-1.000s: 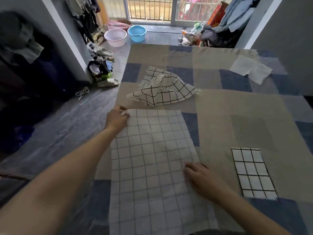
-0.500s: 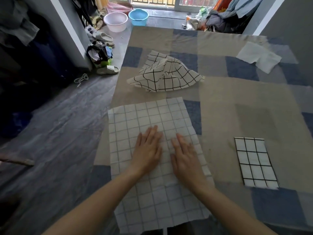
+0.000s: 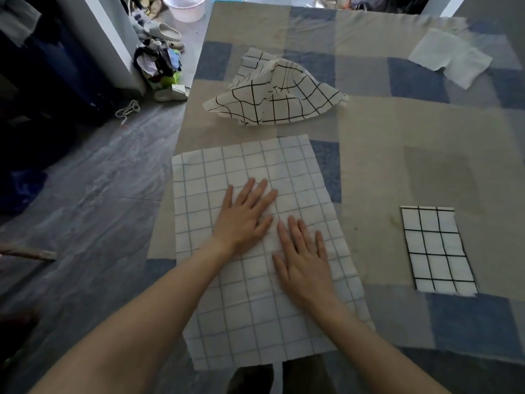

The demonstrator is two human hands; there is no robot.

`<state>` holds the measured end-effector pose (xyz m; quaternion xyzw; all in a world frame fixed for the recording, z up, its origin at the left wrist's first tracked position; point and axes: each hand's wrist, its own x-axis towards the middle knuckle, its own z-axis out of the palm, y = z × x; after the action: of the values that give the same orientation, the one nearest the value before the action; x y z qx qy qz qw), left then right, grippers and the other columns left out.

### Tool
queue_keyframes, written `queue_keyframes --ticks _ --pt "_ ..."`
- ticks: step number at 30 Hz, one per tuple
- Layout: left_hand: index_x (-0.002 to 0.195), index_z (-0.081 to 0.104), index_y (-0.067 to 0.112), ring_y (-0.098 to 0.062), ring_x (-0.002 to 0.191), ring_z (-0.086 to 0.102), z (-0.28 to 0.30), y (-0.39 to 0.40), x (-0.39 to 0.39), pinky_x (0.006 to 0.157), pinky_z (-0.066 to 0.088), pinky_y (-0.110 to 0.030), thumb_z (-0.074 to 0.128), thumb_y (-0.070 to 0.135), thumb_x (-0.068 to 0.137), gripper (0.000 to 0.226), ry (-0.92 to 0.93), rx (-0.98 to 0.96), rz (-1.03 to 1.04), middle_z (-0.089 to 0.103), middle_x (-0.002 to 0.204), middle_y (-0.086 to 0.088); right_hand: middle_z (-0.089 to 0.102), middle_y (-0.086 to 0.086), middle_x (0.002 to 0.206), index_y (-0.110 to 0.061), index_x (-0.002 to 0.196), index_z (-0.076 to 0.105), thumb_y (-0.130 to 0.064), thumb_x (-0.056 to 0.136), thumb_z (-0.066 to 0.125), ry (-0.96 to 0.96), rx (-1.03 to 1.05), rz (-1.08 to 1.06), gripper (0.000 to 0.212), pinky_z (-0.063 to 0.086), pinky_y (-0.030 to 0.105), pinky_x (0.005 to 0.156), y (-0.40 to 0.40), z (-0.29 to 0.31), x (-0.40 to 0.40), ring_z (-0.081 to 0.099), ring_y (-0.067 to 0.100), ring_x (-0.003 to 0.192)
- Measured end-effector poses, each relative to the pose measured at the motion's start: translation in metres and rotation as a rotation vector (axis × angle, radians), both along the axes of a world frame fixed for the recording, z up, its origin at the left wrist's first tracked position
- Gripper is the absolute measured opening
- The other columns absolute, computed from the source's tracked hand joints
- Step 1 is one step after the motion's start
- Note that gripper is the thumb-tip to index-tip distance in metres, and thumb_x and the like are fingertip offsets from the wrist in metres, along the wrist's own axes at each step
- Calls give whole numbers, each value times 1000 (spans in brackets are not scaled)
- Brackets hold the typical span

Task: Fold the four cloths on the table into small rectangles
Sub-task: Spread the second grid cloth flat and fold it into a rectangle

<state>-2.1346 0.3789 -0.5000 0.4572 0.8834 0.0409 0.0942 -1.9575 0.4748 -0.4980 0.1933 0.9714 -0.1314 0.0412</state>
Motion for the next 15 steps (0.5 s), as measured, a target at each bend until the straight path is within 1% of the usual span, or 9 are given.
queue_keyframes --ticks 2,4,8,10,12,13,15 --pt "153 9 38 -13 149 -2 0 -3 -11 118 2 -52 19 53 97 59 -14 14 -9 2 163 11 8 -1 163 -25 155 13 -47 98 27 -1 14 9 62 6 46 120 14 1 21 2 14 150" --pt "153 10 38 -13 149 -4 2 -12 -27 119 0 -49 21 50 99 57 -33 30 65 1 163 11 7 -2 163 -26 155 11 -47 98 24 -9 16 -11 62 6 45 120 31 3 49 0 13 150" --pt "154 7 35 -14 149 -9 7 -39 -70 119 -6 -47 20 46 101 55 -72 5 332 -5 163 7 -1 -3 163 -27 155 2 -47 98 17 -60 -8 -81 62 7 49 120 56 9 96 -5 13 149" --pt "155 7 31 -18 149 -8 14 -49 -90 119 -5 -50 18 47 101 57 -116 -50 477 -5 163 2 3 0 163 -24 155 6 -46 98 17 -44 9 -128 62 9 51 119 57 9 103 -1 16 150" --pt "155 10 22 -23 149 -5 22 -50 -95 118 -4 -53 19 47 100 61 -144 -41 614 -3 163 -6 6 5 163 -18 155 12 -42 97 22 15 2 -177 63 9 51 119 50 11 101 5 20 150" --pt "154 12 18 -26 149 -3 26 -48 -89 118 -3 -53 22 46 101 61 -104 -10 619 -1 163 -10 7 6 162 -15 154 15 -40 97 25 61 -18 -180 63 9 50 119 42 13 97 8 22 150" --pt "153 16 16 -27 149 1 29 -42 -63 118 0 -51 31 39 101 59 6 96 472 3 162 -10 9 7 162 -12 153 18 -35 98 29 143 -70 -99 61 7 48 119 17 20 87 9 22 149"
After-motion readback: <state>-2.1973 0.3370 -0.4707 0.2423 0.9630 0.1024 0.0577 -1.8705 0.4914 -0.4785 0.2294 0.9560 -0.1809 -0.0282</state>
